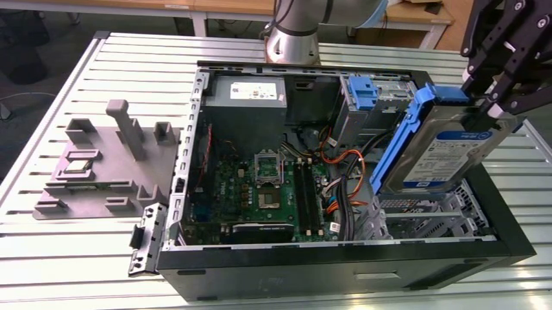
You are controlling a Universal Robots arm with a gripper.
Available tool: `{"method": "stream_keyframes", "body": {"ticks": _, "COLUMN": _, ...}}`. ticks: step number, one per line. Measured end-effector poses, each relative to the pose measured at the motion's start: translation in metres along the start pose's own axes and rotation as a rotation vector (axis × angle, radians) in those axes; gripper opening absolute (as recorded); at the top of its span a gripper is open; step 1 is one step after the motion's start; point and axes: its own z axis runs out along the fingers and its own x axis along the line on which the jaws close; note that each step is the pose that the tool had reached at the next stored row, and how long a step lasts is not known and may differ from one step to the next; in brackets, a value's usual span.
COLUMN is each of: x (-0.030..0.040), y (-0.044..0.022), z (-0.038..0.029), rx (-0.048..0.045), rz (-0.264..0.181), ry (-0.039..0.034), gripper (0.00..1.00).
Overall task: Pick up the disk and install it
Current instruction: 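Insert the disk into the insertion slot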
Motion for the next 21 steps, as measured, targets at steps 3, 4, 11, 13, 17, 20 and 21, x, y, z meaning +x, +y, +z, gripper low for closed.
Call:
{"method": "stream_keyframes", "body": {"ticks": 3, "x": 0.0, "y": -0.0034, "z": 0.0026, "rx": 0.0, "rz": -0.002, "ry": 0.0, "gripper": 0.35}}
{"method": "stream_keyframes", "body": {"ticks": 4, "x": -0.0001, "y": -0.0042, "z": 0.0033, "rx": 0.0001, "rz": -0.003, "ry": 0.0, "gripper": 0.35}}
{"method": "stream_keyframes", "body": {"ticks": 11, "x": -0.0001, "y": -0.0058, "z": 0.0047, "rx": 0.0001, "rz": -0.004, "ry": -0.0001, "gripper": 0.35}}
{"method": "stream_keyframes", "body": {"ticks": 13, "x": 0.0001, "y": -0.0058, "z": 0.0054, "rx": 0.0001, "rz": -0.004, "ry": -0.0002, "gripper": 0.35}}
{"method": "stream_keyframes", "body": {"ticks": 17, "x": 0.0002, "y": -0.0061, "z": 0.0061, "rx": 0.0001, "rz": -0.005, "ry": 0.0002, "gripper": 0.35}}
{"method": "stream_keyframes", "body": {"ticks": 20, "x": 0.0003, "y": -0.0062, "z": 0.0064, "rx": 0.0001, "rz": -0.005, "ry": -0.0001, "gripper": 0.35}}
{"method": "stream_keyframes", "body": {"ticks": 21, "x": 0.0003, "y": -0.0063, "z": 0.0064, "rx": 0.0001, "rz": -0.005, "ry": 0.0, "gripper": 0.35}}
